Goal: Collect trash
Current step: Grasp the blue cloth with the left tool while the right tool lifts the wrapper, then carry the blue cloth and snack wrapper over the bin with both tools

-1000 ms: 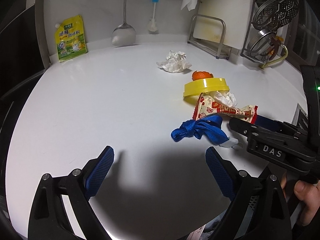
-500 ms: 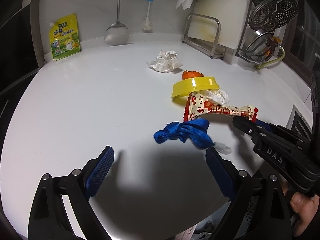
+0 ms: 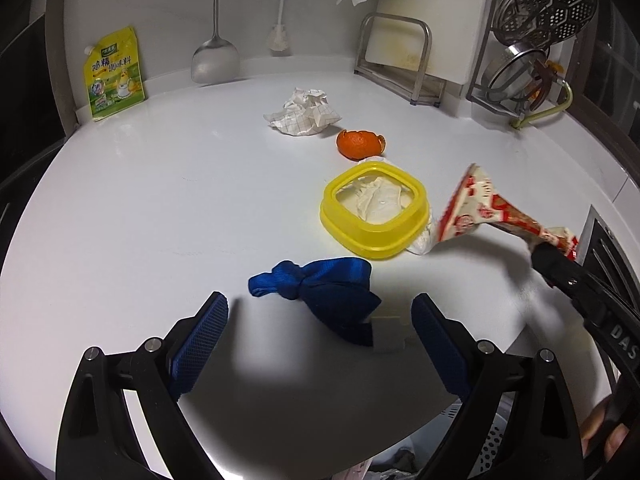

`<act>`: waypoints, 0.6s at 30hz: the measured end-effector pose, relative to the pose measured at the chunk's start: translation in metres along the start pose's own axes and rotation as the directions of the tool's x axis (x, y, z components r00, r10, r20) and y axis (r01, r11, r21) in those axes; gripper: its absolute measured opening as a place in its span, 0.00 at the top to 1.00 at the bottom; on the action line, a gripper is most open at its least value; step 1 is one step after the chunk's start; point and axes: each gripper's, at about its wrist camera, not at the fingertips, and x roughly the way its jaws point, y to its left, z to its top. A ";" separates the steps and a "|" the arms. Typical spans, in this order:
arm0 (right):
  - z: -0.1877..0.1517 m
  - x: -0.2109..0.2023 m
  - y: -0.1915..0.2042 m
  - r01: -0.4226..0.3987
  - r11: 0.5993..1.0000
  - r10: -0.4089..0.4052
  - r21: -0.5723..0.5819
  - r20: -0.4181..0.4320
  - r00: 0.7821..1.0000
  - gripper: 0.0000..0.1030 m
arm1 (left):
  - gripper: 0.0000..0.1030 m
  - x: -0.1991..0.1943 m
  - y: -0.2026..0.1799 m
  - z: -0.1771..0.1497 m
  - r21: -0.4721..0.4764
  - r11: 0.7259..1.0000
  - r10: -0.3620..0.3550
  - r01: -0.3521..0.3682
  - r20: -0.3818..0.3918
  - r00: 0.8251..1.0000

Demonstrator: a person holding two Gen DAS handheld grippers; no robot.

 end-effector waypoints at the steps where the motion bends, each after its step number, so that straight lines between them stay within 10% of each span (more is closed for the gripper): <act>1: -0.001 -0.002 -0.002 0.001 1.000 -0.001 0.004 0.005 1.000 0.79 | 0.12 0.001 -0.001 0.000 -0.002 1.000 0.001 -0.001 -0.004 1.000; 7: -0.007 -0.009 -0.005 0.001 1.000 -0.001 0.008 0.014 1.000 0.79 | 0.39 0.002 -0.005 -0.004 0.004 1.000 0.008 -0.008 0.007 1.000; 13: -0.015 -0.015 -0.006 0.005 1.000 -0.006 0.018 0.018 1.000 0.79 | 0.89 -0.001 -0.001 -0.004 0.013 1.000 -0.028 0.028 0.007 1.000; 18: -0.027 -0.023 -0.004 0.013 0.999 -0.014 0.033 0.023 1.000 0.79 | 0.91 -0.013 0.005 -0.009 0.027 0.999 -0.022 0.021 0.024 0.999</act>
